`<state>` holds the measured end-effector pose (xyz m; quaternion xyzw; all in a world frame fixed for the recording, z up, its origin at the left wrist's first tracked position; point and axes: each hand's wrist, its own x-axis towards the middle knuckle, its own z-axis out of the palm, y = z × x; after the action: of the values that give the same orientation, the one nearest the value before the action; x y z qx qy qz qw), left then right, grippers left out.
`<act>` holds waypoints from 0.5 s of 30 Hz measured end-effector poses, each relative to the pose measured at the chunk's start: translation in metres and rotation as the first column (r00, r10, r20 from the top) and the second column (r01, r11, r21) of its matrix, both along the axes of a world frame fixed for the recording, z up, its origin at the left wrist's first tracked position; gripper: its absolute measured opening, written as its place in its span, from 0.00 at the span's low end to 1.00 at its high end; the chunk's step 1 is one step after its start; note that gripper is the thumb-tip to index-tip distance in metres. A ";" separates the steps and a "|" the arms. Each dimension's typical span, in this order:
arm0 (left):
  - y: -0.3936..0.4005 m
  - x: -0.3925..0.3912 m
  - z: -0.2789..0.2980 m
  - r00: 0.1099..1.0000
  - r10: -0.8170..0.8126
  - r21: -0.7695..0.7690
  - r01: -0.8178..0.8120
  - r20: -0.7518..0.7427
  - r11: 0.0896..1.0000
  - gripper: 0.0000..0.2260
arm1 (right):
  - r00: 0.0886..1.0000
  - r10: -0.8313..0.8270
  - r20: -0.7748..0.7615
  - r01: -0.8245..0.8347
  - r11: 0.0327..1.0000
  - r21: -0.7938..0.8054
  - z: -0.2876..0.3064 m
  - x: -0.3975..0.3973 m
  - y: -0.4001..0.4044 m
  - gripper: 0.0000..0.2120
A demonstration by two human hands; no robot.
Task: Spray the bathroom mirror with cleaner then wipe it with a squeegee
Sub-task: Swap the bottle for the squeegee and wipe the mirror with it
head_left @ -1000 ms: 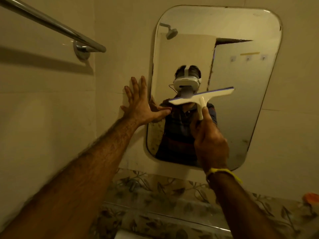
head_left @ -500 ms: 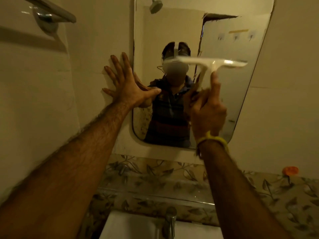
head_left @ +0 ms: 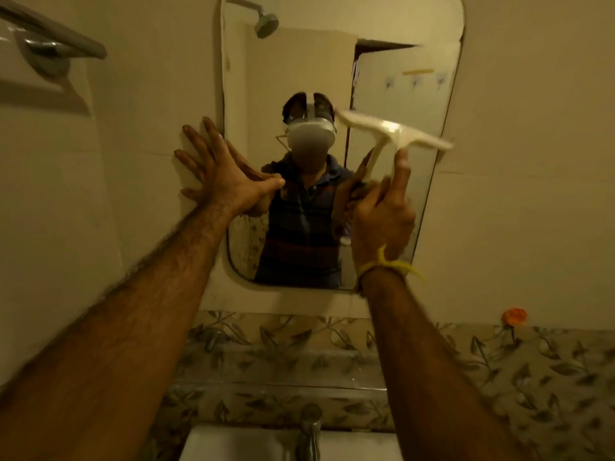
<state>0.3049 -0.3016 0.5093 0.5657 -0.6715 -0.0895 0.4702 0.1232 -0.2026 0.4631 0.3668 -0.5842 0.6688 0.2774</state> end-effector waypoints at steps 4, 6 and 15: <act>0.000 0.002 -0.002 0.999 -0.048 -0.016 0.048 -0.010 0.999 0.68 | 0.999 0.020 0.035 -0.023 0.996 0.087 -0.054 0.009 0.011 0.25; 0.002 0.001 -0.001 0.999 -0.041 -0.025 0.041 -0.007 0.999 0.68 | 0.998 -0.006 0.069 0.003 0.999 0.040 -0.034 0.002 0.010 0.24; -0.005 -0.002 -0.024 1.000 -0.018 -0.123 0.018 0.001 0.992 0.64 | 0.978 0.067 0.200 -0.067 0.998 -0.008 -0.062 0.011 0.009 0.24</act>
<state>0.3024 -0.3063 0.4854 0.5298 -0.6806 -0.0523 0.5033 0.1347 -0.1938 0.4015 0.3170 -0.5960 0.7116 0.1948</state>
